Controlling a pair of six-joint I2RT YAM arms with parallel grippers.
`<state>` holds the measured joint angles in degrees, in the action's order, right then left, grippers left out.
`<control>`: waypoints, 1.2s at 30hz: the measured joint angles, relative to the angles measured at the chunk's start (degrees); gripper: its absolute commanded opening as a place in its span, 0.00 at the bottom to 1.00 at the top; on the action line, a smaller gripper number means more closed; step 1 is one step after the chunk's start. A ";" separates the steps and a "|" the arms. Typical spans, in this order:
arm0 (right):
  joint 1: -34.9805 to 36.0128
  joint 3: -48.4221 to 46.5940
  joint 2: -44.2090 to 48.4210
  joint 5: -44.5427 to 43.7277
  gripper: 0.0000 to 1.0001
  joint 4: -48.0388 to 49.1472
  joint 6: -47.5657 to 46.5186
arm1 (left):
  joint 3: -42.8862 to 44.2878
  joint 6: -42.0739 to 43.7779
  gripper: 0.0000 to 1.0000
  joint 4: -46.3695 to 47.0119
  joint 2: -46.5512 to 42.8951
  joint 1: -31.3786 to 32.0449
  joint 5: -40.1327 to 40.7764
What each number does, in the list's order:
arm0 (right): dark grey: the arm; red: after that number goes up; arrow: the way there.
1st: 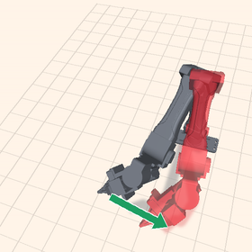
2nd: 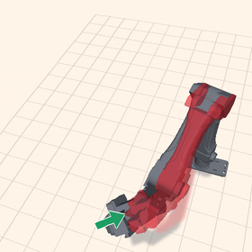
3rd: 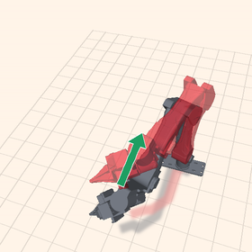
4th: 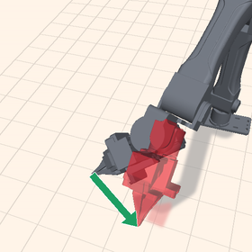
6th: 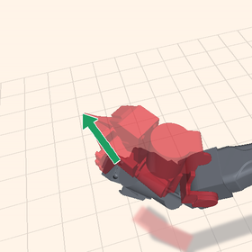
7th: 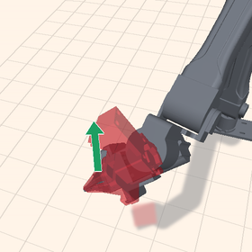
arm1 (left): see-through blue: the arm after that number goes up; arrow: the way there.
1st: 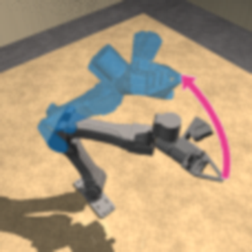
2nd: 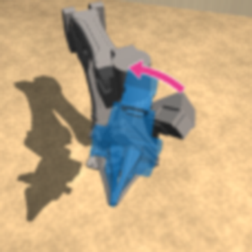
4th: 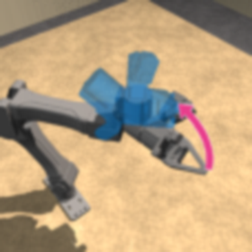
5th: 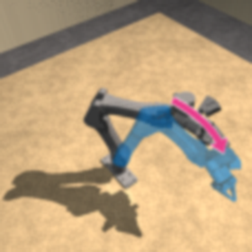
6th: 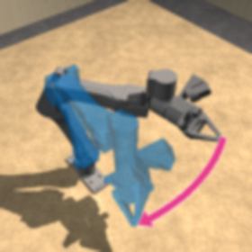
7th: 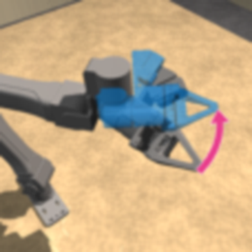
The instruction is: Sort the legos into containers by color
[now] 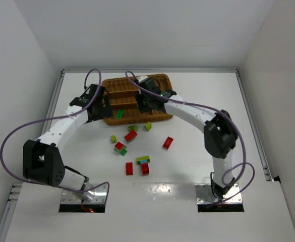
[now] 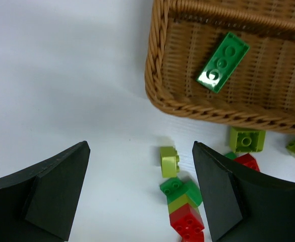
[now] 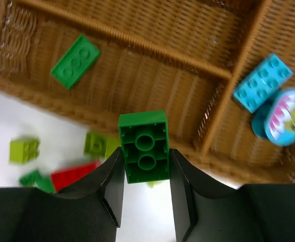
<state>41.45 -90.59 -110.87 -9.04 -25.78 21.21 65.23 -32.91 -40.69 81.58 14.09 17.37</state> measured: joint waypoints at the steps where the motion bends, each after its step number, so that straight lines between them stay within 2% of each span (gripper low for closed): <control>1: 0.00 -2.08 -2.56 0.02 0.34 0.31 0.02 | -0.81 -0.39 0.89 -0.17 -0.44 0.00 -0.37; 3: -0.11 -5.92 -6.97 0.22 0.36 -0.55 0.24 | -2.34 -0.83 0.89 -0.35 -1.25 0.24 -0.92; 4: -0.11 -8.24 -9.05 0.22 0.47 -1.55 0.28 | -3.08 -0.98 0.89 -0.44 -1.68 0.24 -1.18; 7: -0.11 -13.49 -13.68 0.04 0.66 -2.93 1.03 | -4.04 -1.11 0.89 -0.90 -2.73 0.46 -1.75; 11: -0.11 -13.55 -13.20 -0.52 0.66 -3.52 1.70 | -4.02 -1.18 0.89 -0.81 -3.69 0.50 -1.88; 15: -0.11 -1.09 -4.15 -1.14 0.68 -0.70 1.97 | -4.02 -1.22 0.89 -0.81 -3.82 0.50 -1.86; 16: -0.11 3.28 -0.79 -0.98 0.74 -0.09 1.95 | -4.02 -1.22 0.89 -0.79 -3.82 0.50 -1.81; 20: -0.09 15.50 7.91 0.22 0.86 2.38 1.70 | -4.02 -1.31 0.89 -0.28 -3.85 0.50 -1.51; 26: 0.20 24.79 7.72 2.43 0.85 7.15 1.68 | -5.57 -2.32 0.89 1.16 -5.18 0.50 -1.57; 35: 0.33 22.99 -0.39 1.86 0.75 15.47 0.96 | -6.12 -1.62 0.89 3.39 -5.27 0.50 -4.35; 36: 0.31 22.18 -1.40 1.68 0.71 16.22 0.94 | -6.16 -1.60 0.89 3.52 -5.27 0.50 -4.46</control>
<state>41.76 -68.40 -112.27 -7.35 -9.56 22.15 59.07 -34.50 -37.17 76.31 14.59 12.91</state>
